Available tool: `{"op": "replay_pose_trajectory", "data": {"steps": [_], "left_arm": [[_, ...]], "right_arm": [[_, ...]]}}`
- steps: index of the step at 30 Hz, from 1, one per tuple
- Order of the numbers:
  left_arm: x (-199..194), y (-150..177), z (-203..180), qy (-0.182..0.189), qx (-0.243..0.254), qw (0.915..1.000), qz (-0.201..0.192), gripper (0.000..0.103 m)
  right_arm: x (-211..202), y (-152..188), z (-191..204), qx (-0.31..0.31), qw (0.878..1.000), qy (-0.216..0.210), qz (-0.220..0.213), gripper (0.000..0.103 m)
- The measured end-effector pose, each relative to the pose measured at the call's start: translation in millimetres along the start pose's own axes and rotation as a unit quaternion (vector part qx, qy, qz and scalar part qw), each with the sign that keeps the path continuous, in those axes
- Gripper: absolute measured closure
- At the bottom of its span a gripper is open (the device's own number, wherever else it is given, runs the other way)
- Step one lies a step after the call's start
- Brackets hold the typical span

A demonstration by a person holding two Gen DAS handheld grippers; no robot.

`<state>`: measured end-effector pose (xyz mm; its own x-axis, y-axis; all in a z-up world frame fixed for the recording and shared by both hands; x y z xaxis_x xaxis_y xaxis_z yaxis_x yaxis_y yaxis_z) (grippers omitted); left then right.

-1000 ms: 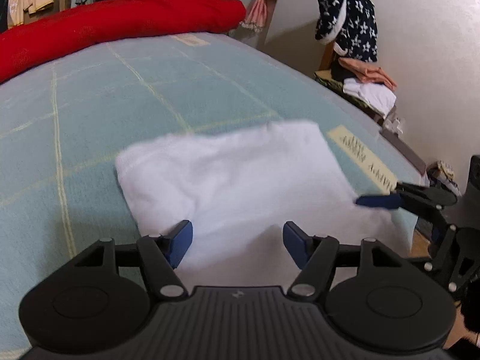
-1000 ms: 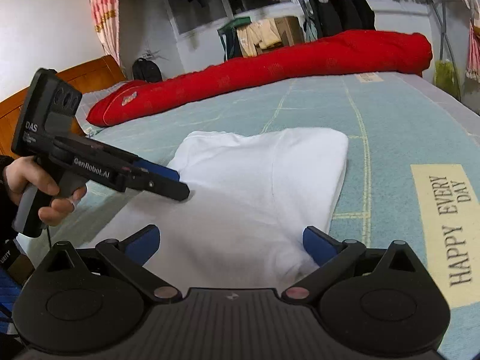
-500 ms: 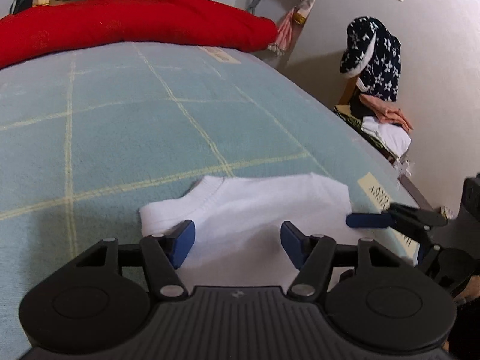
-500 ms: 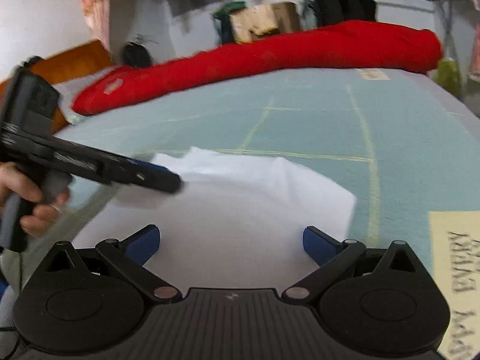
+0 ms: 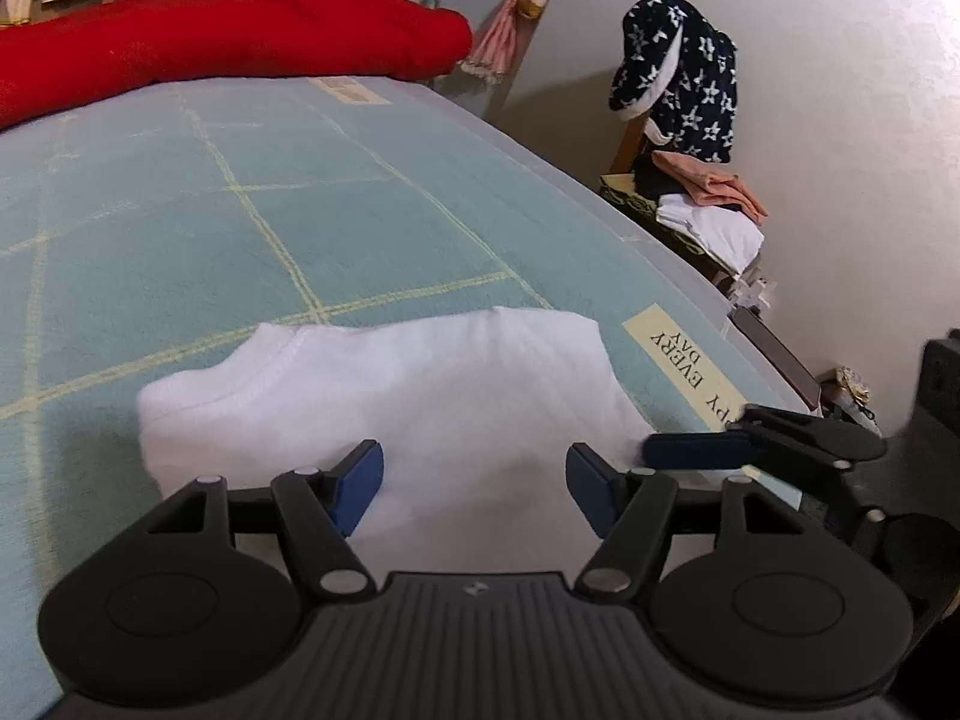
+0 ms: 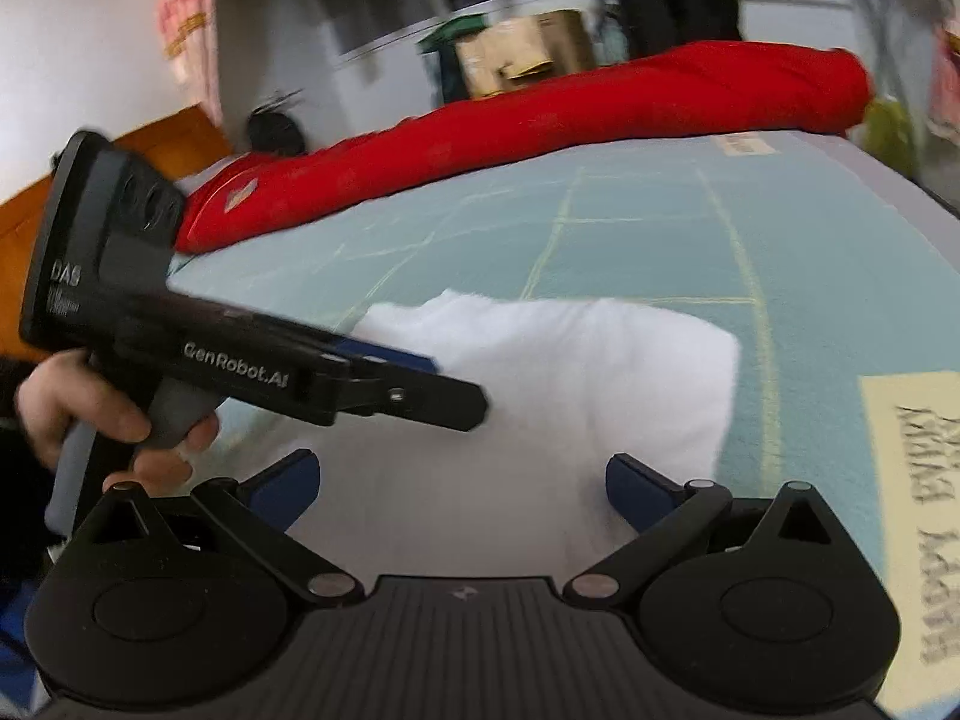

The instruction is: Fold clothes

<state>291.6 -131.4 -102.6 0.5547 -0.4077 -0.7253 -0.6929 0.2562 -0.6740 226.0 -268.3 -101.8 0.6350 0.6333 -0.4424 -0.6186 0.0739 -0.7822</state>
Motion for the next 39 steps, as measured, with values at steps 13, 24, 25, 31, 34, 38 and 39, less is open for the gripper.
{"op": "replay_pose_trajectory", "data": {"steps": [13,24,25,31,34,38,39], "left_arm": [[-52,79,-2,0.021,-0.049,0.9983,0.024,0.036],[-68,108,-17,0.026,-0.047,0.9971,0.053,0.036],[-70,111,-18,0.027,-0.047,0.9969,0.056,0.035],[-99,112,-29,0.053,-0.047,0.9969,0.033,0.033],[-90,129,-31,0.044,-0.045,0.9961,0.062,0.033],[-98,125,-25,0.037,-0.051,0.9967,0.051,0.033],[-104,118,-24,0.031,-0.046,0.9977,0.038,0.033]], "right_arm": [[-25,46,36,-0.057,0.998,0.014,0.037,0.000],[-32,49,43,-0.078,0.995,0.040,0.044,0.000],[-31,50,43,-0.083,0.994,0.045,0.048,0.000],[-32,55,52,-0.110,0.991,0.045,0.056,0.000],[-28,59,51,-0.109,0.991,0.048,0.065,0.000],[-28,61,51,-0.106,0.991,0.044,0.069,0.000],[-29,60,51,-0.107,0.991,0.043,0.066,0.000]]}}
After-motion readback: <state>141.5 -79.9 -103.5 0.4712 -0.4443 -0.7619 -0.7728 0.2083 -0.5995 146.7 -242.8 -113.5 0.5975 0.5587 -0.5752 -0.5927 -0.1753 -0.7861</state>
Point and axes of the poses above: each gripper's, at about its wrist camera, not at the fingertips, and x roughly the way its jaws point, z to its left, y to its underside, the point moved 8 cm from there along x, roughly the way its jaws point, and after that the axes turned 14 degrees about -y, right-handed, at the moved point
